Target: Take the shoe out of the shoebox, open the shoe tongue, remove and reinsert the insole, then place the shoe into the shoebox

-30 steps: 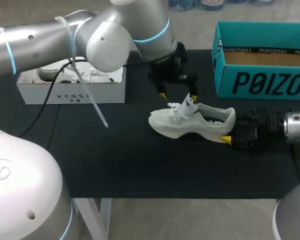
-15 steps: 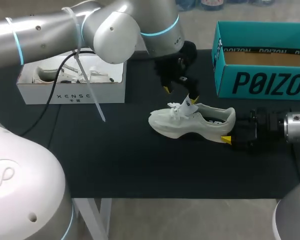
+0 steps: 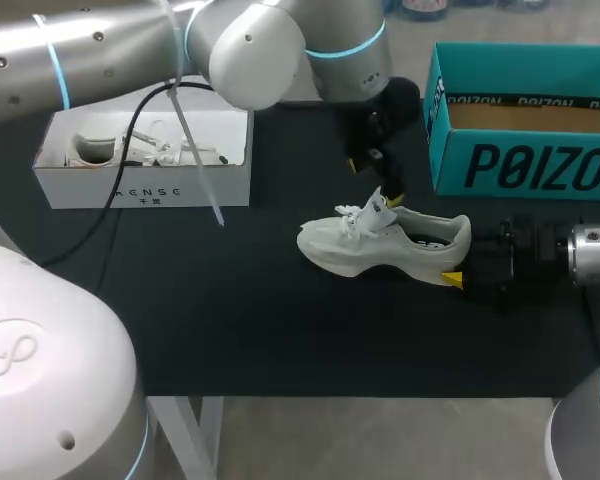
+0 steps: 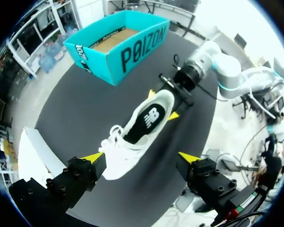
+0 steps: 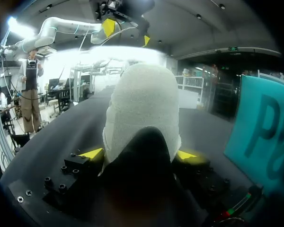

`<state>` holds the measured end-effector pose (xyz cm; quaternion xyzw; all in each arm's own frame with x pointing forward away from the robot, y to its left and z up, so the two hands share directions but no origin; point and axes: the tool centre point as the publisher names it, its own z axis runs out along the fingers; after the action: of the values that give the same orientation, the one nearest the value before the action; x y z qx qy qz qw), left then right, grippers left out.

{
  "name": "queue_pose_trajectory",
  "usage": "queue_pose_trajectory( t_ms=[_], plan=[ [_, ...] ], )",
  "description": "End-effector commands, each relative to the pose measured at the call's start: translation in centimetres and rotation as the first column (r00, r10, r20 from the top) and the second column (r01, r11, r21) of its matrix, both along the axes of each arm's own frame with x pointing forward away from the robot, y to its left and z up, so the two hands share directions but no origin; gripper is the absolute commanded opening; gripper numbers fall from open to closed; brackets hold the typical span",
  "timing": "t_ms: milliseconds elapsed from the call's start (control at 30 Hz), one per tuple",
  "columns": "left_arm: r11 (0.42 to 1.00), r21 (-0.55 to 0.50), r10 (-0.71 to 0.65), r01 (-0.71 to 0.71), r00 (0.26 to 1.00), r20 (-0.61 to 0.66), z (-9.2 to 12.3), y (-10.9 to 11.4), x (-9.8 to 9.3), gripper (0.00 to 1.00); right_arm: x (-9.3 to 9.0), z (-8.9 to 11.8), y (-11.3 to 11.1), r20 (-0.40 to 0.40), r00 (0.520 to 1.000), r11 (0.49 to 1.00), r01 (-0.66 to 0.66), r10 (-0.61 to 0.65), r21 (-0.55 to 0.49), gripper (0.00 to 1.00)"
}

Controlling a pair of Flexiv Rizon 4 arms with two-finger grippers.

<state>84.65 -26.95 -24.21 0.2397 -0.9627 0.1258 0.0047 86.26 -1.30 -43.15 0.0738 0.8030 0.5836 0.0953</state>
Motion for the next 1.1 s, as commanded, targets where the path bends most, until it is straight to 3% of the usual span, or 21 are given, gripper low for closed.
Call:
queue_pose_trajectory(
  t_ms=[33, 533, 567, 600, 633, 700, 867, 1100],
  plan=[
    [0.729, 0.199, -0.667, 0.654, 0.745, -0.003, 0.6, -0.3, 0.1, 1.00, 0.0, -0.3, 0.1, 0.001, 1.000, 1.000, 0.002, -0.002, -0.001, 0.00],
    [0.729, 0.199, -0.667, 0.654, 0.745, -0.003, 0.6, -0.3, 0.1, 1.00, 0.0, -0.3, 0.1, 0.001, 1.000, 1.000, 0.002, -0.002, -0.001, 0.00],
    [0.714, 0.206, -0.683, 0.669, 0.731, -0.009, 0.5, -0.8, -0.1, 0.84, 0.0, -0.3, 0.1, 0.001, 1.000, 1.000, 0.002, -0.002, -0.001, 0.00],
    [0.723, 0.218, -0.671, 0.655, 0.742, -0.002, 0.4, -1.3, -0.2, 0.13, 0.0, -0.3, 0.1, 0.001, 1.000, 1.000, 0.002, -0.002, -0.001, 0.00],
    [0.723, 0.205, -0.673, 0.660, 0.740, -0.006, 0.3, -1.7, -0.2, 0.00, 0.0, -0.3, 0.1, 0.001, 1.000, 1.000, 0.002, -0.002, -0.001, 0.00],
    [0.724, 0.249, -0.664, 0.644, 0.747, -0.002, -0.1, -2.7, -0.5, 0.00, 0.0, -0.3, 0.1, 0.001, 1.000, 1.000, 0.002, -0.002, -0.001, 0.00],
    [0.757, 0.220, -0.632, 0.615, 0.775, 0.009, -0.9, -4.5, -0.6, 0.00, 0.0, -0.3, 0.1, 0.001, 1.000, 1.000, 0.002, -0.002, -0.001, 0.00],
    [0.817, 0.203, -0.557, 0.540, 0.830, 0.034, -2.5, -5.4, 0.2, 0.00, 0.0, -0.3, 0.1, 0.001, 1.000, 1.000, 0.002, -0.002, -0.001, 0.00]
  ],
)
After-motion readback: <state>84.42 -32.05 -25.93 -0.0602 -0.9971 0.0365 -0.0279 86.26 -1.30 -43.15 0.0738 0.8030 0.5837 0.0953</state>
